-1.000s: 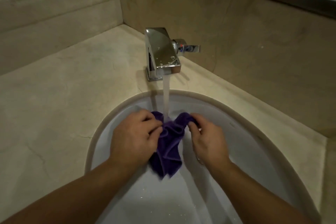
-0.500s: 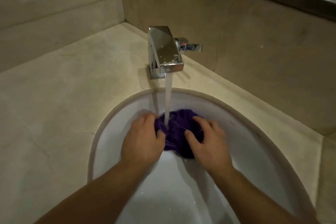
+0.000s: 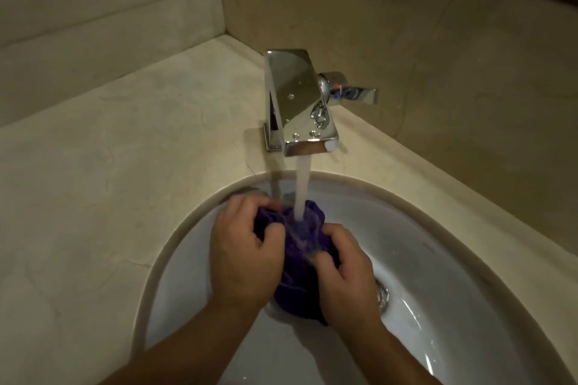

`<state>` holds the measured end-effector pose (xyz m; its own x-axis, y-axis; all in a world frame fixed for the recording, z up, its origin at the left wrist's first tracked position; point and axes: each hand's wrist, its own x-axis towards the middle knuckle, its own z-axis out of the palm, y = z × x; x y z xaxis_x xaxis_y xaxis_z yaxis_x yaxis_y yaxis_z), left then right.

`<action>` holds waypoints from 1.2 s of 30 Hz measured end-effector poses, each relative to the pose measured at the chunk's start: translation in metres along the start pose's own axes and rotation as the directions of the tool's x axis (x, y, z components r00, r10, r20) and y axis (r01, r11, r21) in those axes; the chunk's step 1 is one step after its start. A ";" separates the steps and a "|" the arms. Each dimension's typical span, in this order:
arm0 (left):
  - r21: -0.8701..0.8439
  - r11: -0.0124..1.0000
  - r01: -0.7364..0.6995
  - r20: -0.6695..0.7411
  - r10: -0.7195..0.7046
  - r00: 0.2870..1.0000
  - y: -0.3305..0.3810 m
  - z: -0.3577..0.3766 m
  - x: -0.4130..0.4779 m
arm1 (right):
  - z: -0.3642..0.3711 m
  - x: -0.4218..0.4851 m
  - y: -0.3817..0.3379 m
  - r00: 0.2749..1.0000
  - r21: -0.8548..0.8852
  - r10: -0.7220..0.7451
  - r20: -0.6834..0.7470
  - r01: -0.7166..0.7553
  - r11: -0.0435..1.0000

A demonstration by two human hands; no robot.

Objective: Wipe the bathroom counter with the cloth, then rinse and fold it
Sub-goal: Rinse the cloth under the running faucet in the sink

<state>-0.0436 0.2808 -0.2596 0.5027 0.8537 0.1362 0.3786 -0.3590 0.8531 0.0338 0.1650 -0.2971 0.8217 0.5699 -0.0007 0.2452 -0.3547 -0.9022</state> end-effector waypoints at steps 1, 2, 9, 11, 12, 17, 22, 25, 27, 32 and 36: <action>0.056 0.997 -0.051 -0.003 0.051 0.999 0.000 -0.001 0.002 | 0.002 0.002 -0.002 1.000 0.007 -0.003 -0.027 0.003 1.000; 0.128 0.988 -0.089 0.021 0.087 0.996 -0.003 0.000 0.002 | 0.005 0.003 -0.001 0.998 0.049 0.028 -0.053 -0.025 0.998; 0.398 0.854 -0.335 0.308 0.220 0.926 -0.036 0.031 -0.018 | 0.047 -0.004 0.023 0.987 -0.342 -0.062 -0.146 0.008 0.939; 0.451 0.830 -0.328 0.254 0.233 0.939 -0.043 0.035 -0.017 | 0.047 0.002 0.028 0.985 -0.436 -0.072 -0.156 -0.003 0.900; 0.487 0.816 -0.311 0.232 0.222 0.947 -0.042 0.037 -0.016 | 0.046 0.005 0.030 0.986 -0.484 -0.086 -0.145 0.005 0.875; 0.668 0.687 -0.287 0.251 0.154 0.956 -0.036 0.047 -0.014 | 0.043 0.015 0.037 0.971 -0.467 -0.162 -0.177 0.062 0.882; 0.701 0.692 -0.172 0.175 0.067 0.982 -0.034 0.056 -0.012 | 0.035 0.028 0.037 0.941 -0.700 -0.338 0.012 0.250 0.669; 0.687 0.716 -0.124 0.113 0.063 0.992 -0.030 0.062 -0.008 | 0.032 0.036 0.041 0.939 -0.734 -0.333 0.089 0.288 0.615; 0.682 0.723 -0.112 0.097 0.063 0.993 -0.029 0.065 -0.007 | 0.030 0.038 0.040 0.956 -0.730 -0.256 0.143 0.277 0.624; 0.624 0.773 -0.115 0.024 0.129 0.991 -0.035 0.071 -0.008 | 0.027 0.039 0.045 0.949 -0.617 -0.297 0.102 0.294 0.730; 0.648 0.753 -0.113 0.067 0.092 0.994 -0.034 0.071 -0.009 | 0.028 0.039 0.042 0.951 -0.636 -0.299 0.071 0.274 0.721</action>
<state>-0.0060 0.2589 -0.3255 0.5861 0.7900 0.1800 0.7319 -0.6115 0.3006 0.0618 0.1932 -0.3470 0.6718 0.7012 0.2387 0.7296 -0.5709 -0.3765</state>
